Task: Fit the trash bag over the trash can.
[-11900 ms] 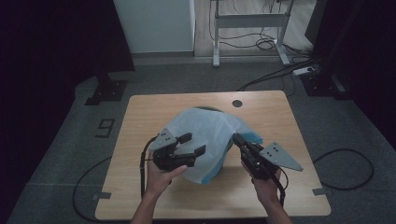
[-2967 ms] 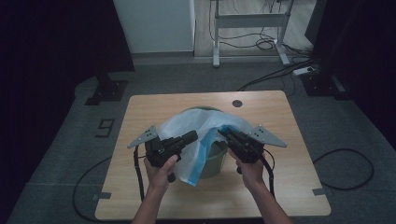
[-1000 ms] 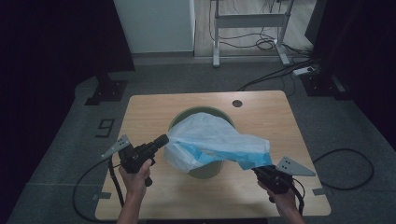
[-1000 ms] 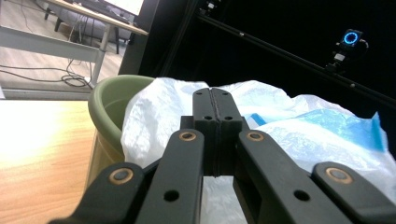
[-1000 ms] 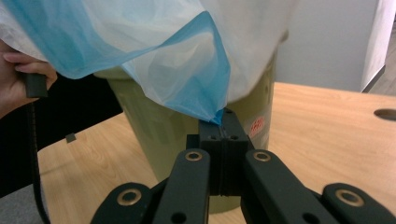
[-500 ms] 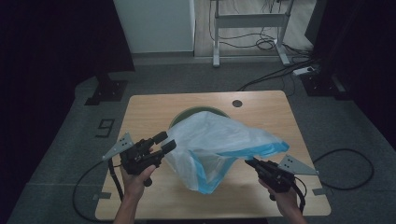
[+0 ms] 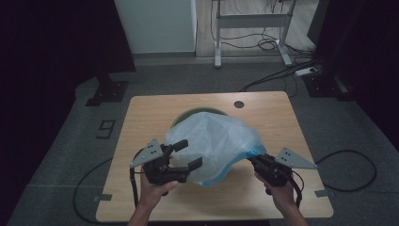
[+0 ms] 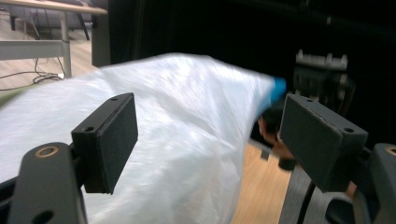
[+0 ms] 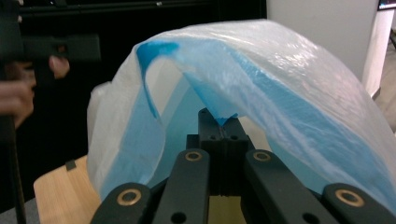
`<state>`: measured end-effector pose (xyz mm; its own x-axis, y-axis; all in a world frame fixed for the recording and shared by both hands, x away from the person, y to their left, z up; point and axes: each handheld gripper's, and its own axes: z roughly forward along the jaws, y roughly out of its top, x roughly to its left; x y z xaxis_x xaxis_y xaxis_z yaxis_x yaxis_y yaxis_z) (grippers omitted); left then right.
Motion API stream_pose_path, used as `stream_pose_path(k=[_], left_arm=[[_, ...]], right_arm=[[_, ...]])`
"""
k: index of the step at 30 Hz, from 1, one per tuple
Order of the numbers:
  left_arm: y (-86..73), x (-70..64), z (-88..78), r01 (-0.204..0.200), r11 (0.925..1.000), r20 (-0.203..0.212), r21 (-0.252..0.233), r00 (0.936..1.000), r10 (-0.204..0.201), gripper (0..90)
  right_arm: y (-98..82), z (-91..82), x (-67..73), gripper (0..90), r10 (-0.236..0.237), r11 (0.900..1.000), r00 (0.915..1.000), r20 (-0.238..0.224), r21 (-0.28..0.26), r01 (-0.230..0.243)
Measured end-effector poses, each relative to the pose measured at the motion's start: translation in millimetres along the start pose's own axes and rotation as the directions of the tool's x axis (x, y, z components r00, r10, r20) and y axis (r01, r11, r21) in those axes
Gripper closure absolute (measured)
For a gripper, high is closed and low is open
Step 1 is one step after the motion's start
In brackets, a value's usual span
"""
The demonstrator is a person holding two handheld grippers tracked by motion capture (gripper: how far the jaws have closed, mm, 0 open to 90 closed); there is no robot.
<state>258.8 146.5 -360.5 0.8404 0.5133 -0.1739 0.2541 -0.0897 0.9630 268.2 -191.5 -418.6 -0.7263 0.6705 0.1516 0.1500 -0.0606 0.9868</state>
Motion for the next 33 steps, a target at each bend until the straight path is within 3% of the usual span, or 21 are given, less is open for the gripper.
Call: stream_pose_path(k=[4,10,12,14,15,17,18,20,21,22,25,28,29,33], left_arm=[[2.9,-10.4,15.0,-0.05,0.9977,-0.001,0.046,0.9987,0.05,19.0],[11.6,-12.1,28.1,-0.056,0.9966,0.026,0.06,0.9982,0.054,19.3],[12.4,-11.8,32.8,-0.064,0.9957,0.018,0.068,0.9979,0.063,22.1],[12.2,-11.0,35.1,-0.07,0.9956,0.012,0.063,0.9975,0.069,36.6],[12.1,-10.2,36.0,-0.073,0.9953,0.02,0.064,0.9972,0.072,36.6],[11.5,-8.2,38.1,-0.078,0.995,0.033,0.062,0.9965,0.076,49.4],[11.1,-6.4,39.1,-0.074,0.9957,0.046,0.055,0.9963,0.072,64.9],[11.2,-4.7,39.5,-0.062,0.9967,0.065,0.052,0.9962,0.059,75.7],[11.2,-3.8,39.8,-0.058,0.9969,0.07,0.052,0.9961,0.054,75.7],[11.0,-2.8,40.1,-0.059,0.9971,0.06,0.048,0.9966,0.057,83.7],[10.9,-2.0,39.0,-0.057,0.9979,0.045,0.032,0.9974,0.056,88.0],[11.3,2.2,32.7,-0.033,0.9991,0.009,-0.027,0.9994,0.034,90.0],[11.3,2.2,32.7,-0.033,0.9991,0.009,-0.027,0.9994,0.034,90.0],[11.7,11.3,23.7,0.011,0.9971,-0.019,-0.076,0.9997,-0.012,90.0]], right_arm=[[15.6,13.5,11.3,89.2,-0.029,0.999,0.9994,-0.017,-0.016,0.028],[32.4,32.7,26.5,89.2,-0.068,0.997,0.997,-0.039,-0.027,0.067],[34.7,36.8,29.4,89.2,-0.074,0.997,0.9964,-0.043,-0.03,0.072],[35.3,38.2,30.7,89.2,-0.076,0.997,0.9961,-0.044,-0.03,0.075],[35.2,39.7,31.8,89.2,-0.08,0.996,0.9958,-0.045,-0.029,0.079],[34.6,40.5,32.4,89.2,-0.078,0.997,0.996,-0.045,-0.029,0.076],[33.9,40.4,32.7,89.2,-0.078,0.997,0.9959,-0.046,-0.028,0.077],[33.3,39.8,32.3,89.2,-0.078,0.997,0.9959,-0.045,-0.027,0.077],[33.3,39.8,32.3,89.2,-0.078,0.997,0.9959,-0.045,-0.027,0.077],[32.8,39.0,31.3,89.2,-0.077,0.997,0.9961,-0.042,-0.027,0.076],[32.2,37.7,30.1,89.2,-0.074,0.997,0.9965,-0.039,-0.027,0.073],[29.4,33.6,24.9,89.2,-0.061,0.998,0.998,-0.018,-0.027,0.06],[29.4,33.6,24.9,89.2,-0.061,0.998,0.998,-0.018,-0.027,0.06],[24.8,31.2,19.2,89.2,-0.041,0.999,0.9992,0.003,-0.015,0.041]])
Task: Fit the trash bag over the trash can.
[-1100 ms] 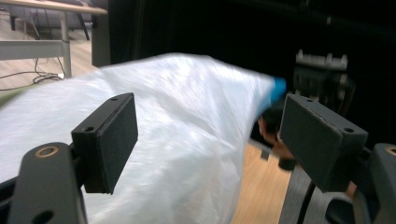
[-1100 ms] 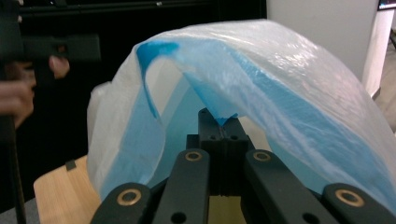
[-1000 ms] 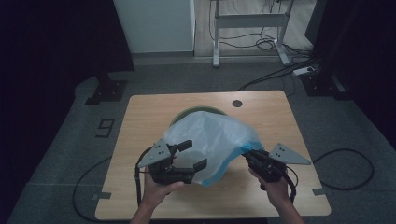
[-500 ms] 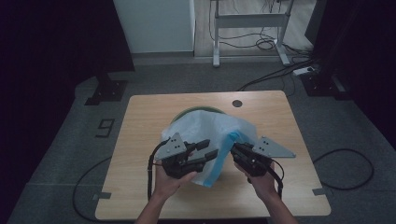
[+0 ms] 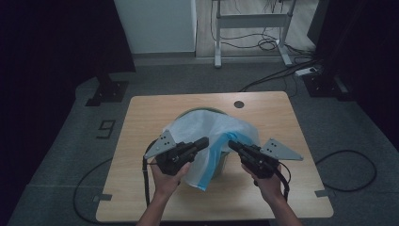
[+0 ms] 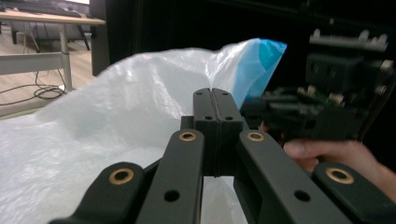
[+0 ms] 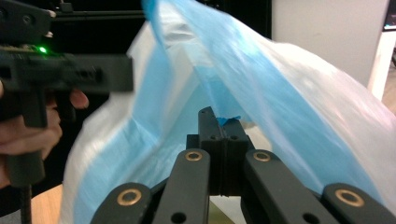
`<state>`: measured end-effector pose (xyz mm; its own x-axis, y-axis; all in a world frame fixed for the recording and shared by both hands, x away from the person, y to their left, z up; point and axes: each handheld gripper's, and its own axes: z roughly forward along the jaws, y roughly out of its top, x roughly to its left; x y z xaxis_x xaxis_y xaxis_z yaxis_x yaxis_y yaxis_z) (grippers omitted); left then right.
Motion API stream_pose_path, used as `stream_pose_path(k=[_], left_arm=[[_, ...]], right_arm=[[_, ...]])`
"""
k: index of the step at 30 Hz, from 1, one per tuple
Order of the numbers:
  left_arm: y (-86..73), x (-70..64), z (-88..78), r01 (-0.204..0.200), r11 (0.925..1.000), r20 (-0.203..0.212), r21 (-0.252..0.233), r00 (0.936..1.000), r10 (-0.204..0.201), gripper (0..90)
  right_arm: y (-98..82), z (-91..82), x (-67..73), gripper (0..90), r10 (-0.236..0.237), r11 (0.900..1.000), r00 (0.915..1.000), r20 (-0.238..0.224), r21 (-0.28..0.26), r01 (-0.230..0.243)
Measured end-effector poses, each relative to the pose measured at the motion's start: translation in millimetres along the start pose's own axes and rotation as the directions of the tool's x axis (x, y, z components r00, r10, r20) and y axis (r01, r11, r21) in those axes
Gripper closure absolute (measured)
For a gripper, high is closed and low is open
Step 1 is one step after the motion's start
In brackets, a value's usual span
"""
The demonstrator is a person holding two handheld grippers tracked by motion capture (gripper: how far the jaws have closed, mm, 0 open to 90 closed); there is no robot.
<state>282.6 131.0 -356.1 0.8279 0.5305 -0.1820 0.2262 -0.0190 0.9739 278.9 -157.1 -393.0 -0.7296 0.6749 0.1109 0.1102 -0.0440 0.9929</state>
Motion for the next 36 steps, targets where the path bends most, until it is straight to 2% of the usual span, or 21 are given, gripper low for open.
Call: stream_pose_path(k=[3,5,6,8,9,10,11,12,14,18,19,23,27,30,33,36], left_arm=[[1.7,12.1,-10.1,0.051,0.998,-0.027,-0.038,0.9983,-0.052,90.0],[2.9,27.7,-22.0,0.094,0.9935,-0.051,-0.064,0.9939,-0.098,90.0],[2.9,27.7,-22.0,0.094,0.9935,-0.051,-0.064,0.9939,-0.098,90.0],[0.9,39.0,-33.1,0.121,0.9894,-0.072,-0.08,0.9892,-0.127,90.0],[-2.6,46.1,-43.1,0.144,0.9849,-0.076,-0.097,0.9855,-0.151,90.0],[-2.6,46.1,-43.1,0.144,0.9849,-0.076,-0.097,0.9855,-0.151,90.0],[-6.2,50.8,-51.0,0.156,0.9821,-0.087,-0.106,0.9824,-0.165,90.0],[-7.6,52.2,-53.3,0.161,0.9811,-0.089,-0.107,0.9813,-0.171,90.0],[-14.2,56.9,-61.2,0.179,0.9783,-0.091,-0.105,0.9779,-0.188,90.0],[-34.6,58.9,-74.2,0.218,0.9712,-0.082,-0.097,0.9707,-0.226,90.0],[-39.0,59.5,-76.4,0.225,0.9695,-0.082,-0.098,0.969,-0.233,90.0],[-53.5,63.3,-80.6,0.262,0.9605,-0.078,-0.093,0.9598,-0.27,90.0],[-61.6,65.2,-82.5,0.273,0.9593,-0.058,-0.073,0.959,-0.277,90.0],[-63.8,63.8,-86.0,0.277,0.9585,-0.027,-0.066,0.9597,-0.28,90.0],[-65.1,61.9,-91.2,0.283,0.9569,0.003,-0.063,0.9589,-0.284,90.0],[-69.4,60.2,-96.5,0.275,0.9606,0.002,-0.043,0.9615,-0.275,90.0]], right_arm=[[-3.8,-1.3,-4.2,89.2,0.01,1.0,0.9999,0.009,0.011,-0.01],[-8.8,-4.5,-9.8,89.2,0.018,1.0,0.9996,0.021,0.022,-0.018],[-8.8,-4.5,-9.8,89.2,0.018,1.0,0.9996,0.021,0.022,-0.018],[-12.2,-7.9,-14.0,89.2,0.029,0.999,0.9992,0.027,0.025,-0.03],[-18.1,-14.4,-19.7,89.2,0.057,0.998,0.9978,0.034,0.024,-0.057],[-18.1,-14.4,-19.7,89.2,0.057,0.998,0.9978,0.034,0.024,-0.057],[-20.6,-17.3,-21.3,89.2,0.065,0.998,0.9972,0.035,0.021,-0.066],[-29.0,-24.1,-25.9,89.2,0.091,0.996,0.995,0.04,0.016,-0.092],[-33.6,-26.9,-27.9,89.2,0.107,0.994,0.9933,0.044,0.017,-0.108],[-49.3,-38.6,-29.9,89.2,0.142,0.99,0.9891,0.039,0.019,-0.143],[-55.1,-43.4,-29.4,89.2,0.142,0.989,0.989,0.04,0.028,-0.143],[-61.2,-44.9,-30.1,89.2,0.144,0.988,0.9886,0.044,0.043,-0.146],[-68.7,-44.9,-32.1,89.2,0.15,0.986,0.9875,0.048,0.072,-0.153],[-74.0,-46.0,-31.8,89.2,0.164,0.983,0.9856,0.043,0.079,-0.167],[-79.8,-49.2,-28.1,89.2,0.149,0.983,0.988,0.043,0.103,-0.152],[-84.9,-54.1,-30.8,89.2,0.159,0.981,0.9859,0.053,0.108,-0.164]])
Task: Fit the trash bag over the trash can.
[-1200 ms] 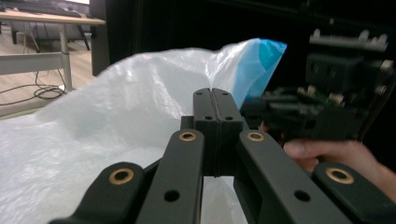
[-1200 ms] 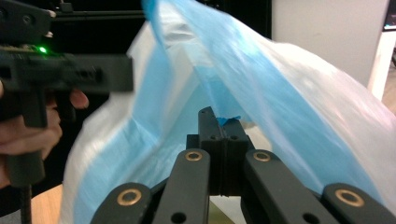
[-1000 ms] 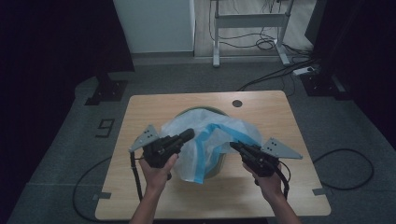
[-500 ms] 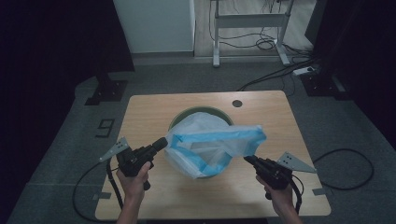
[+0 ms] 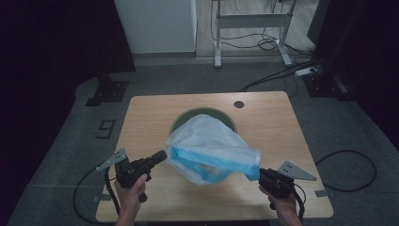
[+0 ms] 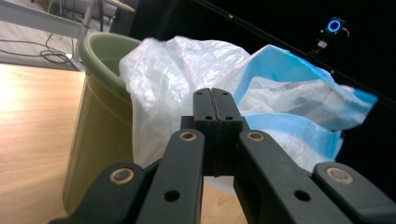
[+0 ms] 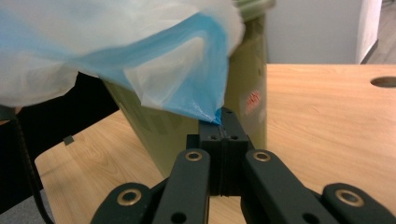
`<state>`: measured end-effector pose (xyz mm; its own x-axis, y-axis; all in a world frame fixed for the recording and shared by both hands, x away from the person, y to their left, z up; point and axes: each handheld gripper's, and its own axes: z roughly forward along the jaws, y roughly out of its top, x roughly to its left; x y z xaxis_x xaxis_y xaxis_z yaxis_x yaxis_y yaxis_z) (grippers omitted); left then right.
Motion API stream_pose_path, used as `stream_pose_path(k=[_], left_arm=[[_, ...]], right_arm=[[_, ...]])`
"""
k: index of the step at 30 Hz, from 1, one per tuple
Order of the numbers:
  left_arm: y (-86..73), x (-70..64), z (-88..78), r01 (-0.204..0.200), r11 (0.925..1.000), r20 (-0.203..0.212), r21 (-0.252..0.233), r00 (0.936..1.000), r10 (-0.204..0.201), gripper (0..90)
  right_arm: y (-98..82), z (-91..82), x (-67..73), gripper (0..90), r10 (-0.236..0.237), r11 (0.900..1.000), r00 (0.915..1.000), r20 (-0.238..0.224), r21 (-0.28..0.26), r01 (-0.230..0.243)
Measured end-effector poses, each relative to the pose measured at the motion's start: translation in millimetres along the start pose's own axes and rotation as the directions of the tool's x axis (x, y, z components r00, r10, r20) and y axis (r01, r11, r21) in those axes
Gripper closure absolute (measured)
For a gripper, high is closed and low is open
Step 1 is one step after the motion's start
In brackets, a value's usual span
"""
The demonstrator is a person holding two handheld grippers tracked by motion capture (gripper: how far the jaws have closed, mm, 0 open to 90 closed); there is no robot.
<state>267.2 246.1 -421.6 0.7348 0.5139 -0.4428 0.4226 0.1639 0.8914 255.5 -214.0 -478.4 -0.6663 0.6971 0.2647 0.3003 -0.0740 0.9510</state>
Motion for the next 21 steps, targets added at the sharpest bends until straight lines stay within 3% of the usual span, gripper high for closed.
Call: stream_pose_path(k=[3,5,11,14,17,18,19,21], left_arm=[[-7.0,3.1,-2.5,0.003,0.9997,-0.021,0.023,0.9998,-0.002,90.0],[-10.6,11.6,-1.7,0.034,0.9992,-0.035,0.023,0.9989,-0.033,90.0],[-5.4,28.7,6.6,0.056,0.9983,-0.09,0.015,0.9945,-0.054,90.0],[-1.5,30.6,10.5,0.052,0.9986,-0.103,0.009,0.9934,-0.05,89.3],[0.4,22.4,9.2,0.011,0.9998,-0.105,-0.013,0.9944,-0.013,78.8],[1.4,18.8,7.9,-0.003,0.9999,-0.092,-0.01,0.9957,0.002,66.1],[2.1,15.5,6.8,-0.017,0.9998,-0.085,-0.006,0.9963,0.016,66.1],[4.1,3.0,3.4,-0.083,0.9965,-0.089,0.009,0.9926,0.083,56.6]], right_arm=[[-3.1,-2.9,-5.1,89.2,0.023,1.0,0.9997,0.011,0.009,-0.023],[-3.4,-1.8,-9.5,89.2,0.033,0.999,0.9993,0.02,0.015,-0.033],[11.8,19.5,-30.4,89.2,0.048,0.998,0.996,0.075,0.038,-0.051],[18.5,25.5,-32.9,89.2,0.054,0.998,0.9956,0.077,0.032,-0.056],[23.7,31.0,-30.9,89.2,0.05,0.998,0.996,0.074,0.025,-0.052],[25.7,31.5,-24.7,89.1,0.027,0.999,0.9974,0.066,0.02,-0.029],[25.7,31.5,-24.7,89.1,0.027,0.999,0.9974,0.066,0.02,-0.029],[26.7,28.5,-17.6,84.9,0.001,1.0,0.9981,0.062,0.014,-0.002]])
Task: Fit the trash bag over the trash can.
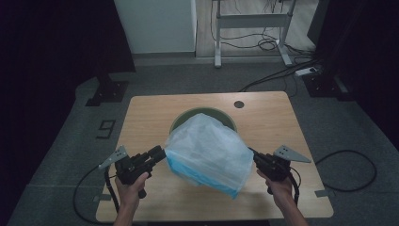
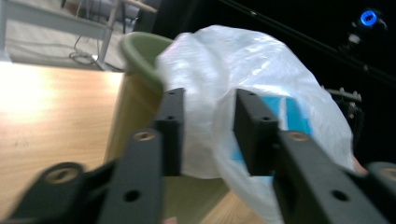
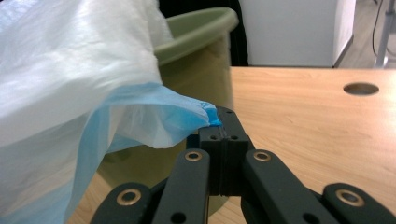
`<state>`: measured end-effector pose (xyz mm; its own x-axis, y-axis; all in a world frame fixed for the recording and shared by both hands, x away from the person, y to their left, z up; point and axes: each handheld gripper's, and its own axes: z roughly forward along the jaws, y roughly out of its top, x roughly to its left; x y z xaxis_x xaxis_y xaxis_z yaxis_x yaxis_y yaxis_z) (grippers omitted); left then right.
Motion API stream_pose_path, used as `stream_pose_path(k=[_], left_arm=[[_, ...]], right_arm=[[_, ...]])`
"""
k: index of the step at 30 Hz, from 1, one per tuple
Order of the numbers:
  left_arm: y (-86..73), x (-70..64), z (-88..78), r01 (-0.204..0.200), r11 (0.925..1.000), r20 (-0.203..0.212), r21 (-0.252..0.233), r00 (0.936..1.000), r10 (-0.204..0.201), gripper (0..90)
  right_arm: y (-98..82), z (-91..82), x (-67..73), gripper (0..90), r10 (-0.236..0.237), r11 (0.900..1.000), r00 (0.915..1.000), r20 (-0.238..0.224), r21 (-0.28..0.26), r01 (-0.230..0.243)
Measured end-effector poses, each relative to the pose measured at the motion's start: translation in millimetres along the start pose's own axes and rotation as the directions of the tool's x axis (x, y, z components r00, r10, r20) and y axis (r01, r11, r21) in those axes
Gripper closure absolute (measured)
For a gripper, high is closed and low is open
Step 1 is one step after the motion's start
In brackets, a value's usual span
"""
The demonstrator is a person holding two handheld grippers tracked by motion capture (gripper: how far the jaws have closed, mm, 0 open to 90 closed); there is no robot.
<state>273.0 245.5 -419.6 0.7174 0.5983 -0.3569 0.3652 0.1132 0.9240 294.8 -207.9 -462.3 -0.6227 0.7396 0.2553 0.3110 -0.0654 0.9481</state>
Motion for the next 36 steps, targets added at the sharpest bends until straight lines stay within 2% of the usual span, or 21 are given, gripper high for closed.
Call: stream_pose_path(k=[2,4,6,8,10,13,15,17,18,19,21,25,28,31,32,35,36], left_arm=[[2.6,-9.2,-2.5,-0.053,0.9984,-0.006,0.02,0.9986,0.053,47.3],[5.7,-18.7,-3.7,-0.117,0.992,-0.023,0.048,0.9928,0.118,40.6],[8.2,-24.3,-2.1,-0.164,0.9836,-0.026,0.075,0.9857,0.167,34.6],[9.5,-26.9,1.4,-0.197,0.9757,-0.033,0.096,0.979,0.201,33.7],[11.4,-27.2,7.7,-0.22,0.968,-0.042,0.12,0.9731,0.227,33.3],[14.8,-26.4,14.6,-0.241,0.962,-0.062,0.129,0.9662,0.25,35.1],[17.6,-24.4,18.1,-0.242,0.9615,-0.074,0.131,0.9648,0.253,38.8],[20.0,-22.2,20.5,-0.232,0.9634,-0.082,0.134,0.9663,0.244,46.6],[20.8,-21.9,21.4,-0.23,0.9638,-0.088,0.136,0.9661,0.243,52.3],[21.1,-22.0,21.8,-0.23,0.9639,-0.091,0.134,0.9657,0.243,52.3],[21.8,-23.2,23.0,-0.228,0.9643,-0.103,0.134,0.9646,0.243,60.2],[22.2,-24.8,24.5,-0.208,0.9697,-0.117,0.129,0.9679,0.223,68.3],[22.5,-24.4,25.5,-0.189,0.974,-0.115,0.124,0.9722,0.204,73.5],[22.5,-23.5,26.3,-0.18,0.976,-0.109,0.123,0.9751,0.193,76.4],[22.6,-23.2,26.5,-0.177,0.9765,-0.108,0.122,0.9757,0.191,77.1],[23.4,-22.1,26.4,-0.167,0.9787,-0.101,0.119,0.9785,0.18,78.5],[23.8,-21.9,26.3,-0.164,0.9796,-0.099,0.117,0.9795,0.175,78.7]], right_arm=[[0.7,-4.5,6.2,75.7,-0.023,1.0,0.9997,0.002,-0.01,0.023],[1.6,-11.3,14.1,65.4,-0.071,0.997,0.9973,0.02,-0.012,0.071],[3.0,-21.0,23.2,50.0,-0.114,0.993,0.9928,0.037,-0.02,0.115],[3.5,-23.4,24.9,46.7,-0.121,0.992,0.9921,0.033,-0.023,0.121],[5.3,-33.2,30.5,43.5,-0.155,0.987,0.9878,0.02,-0.031,0.155],[6.1,-37.1,31.6,42.3,-0.164,0.986,0.9864,0.009,-0.034,0.164],[6.9,-41.2,32.2,40.5,-0.175,0.984,0.9846,-0.01,-0.028,0.174],[6.6,-45.7,34.4,37.7,-0.185,0.983,0.982,-0.038,-0.023,0.184],[3.8,-50.7,37.9,35.7,-0.208,0.978,0.9764,-0.059,-0.013,0.207],[3.8,-50.7,37.9,35.7,-0.208,0.978,0.9764,-0.059,-0.013,0.207],[-0.9,-55.9,41.3,33.0,-0.224,0.974,0.9706,-0.087,0.008,0.226],[-7.5,-64.8,47.4,28.2,-0.242,0.969,0.9623,-0.124,0.02,0.246],[-8.4,-70.2,53.4,26.0,-0.246,0.969,0.9582,-0.146,-0.006,0.248],[-6.0,-70.4,59.9,27.3,-0.259,0.966,0.9525,-0.16,-0.04,0.256],[-5.0,-67.9,62.7,29.2,-0.272,0.962,0.9479,-0.166,-0.049,0.268],[-3.9,-55.1,67.6,37.5,-0.311,0.95,0.9341,-0.175,-0.039,0.309],[-3.9,-51.8,68.3,37.8,-0.317,0.948,0.9309,-0.182,-0.033,0.316]])
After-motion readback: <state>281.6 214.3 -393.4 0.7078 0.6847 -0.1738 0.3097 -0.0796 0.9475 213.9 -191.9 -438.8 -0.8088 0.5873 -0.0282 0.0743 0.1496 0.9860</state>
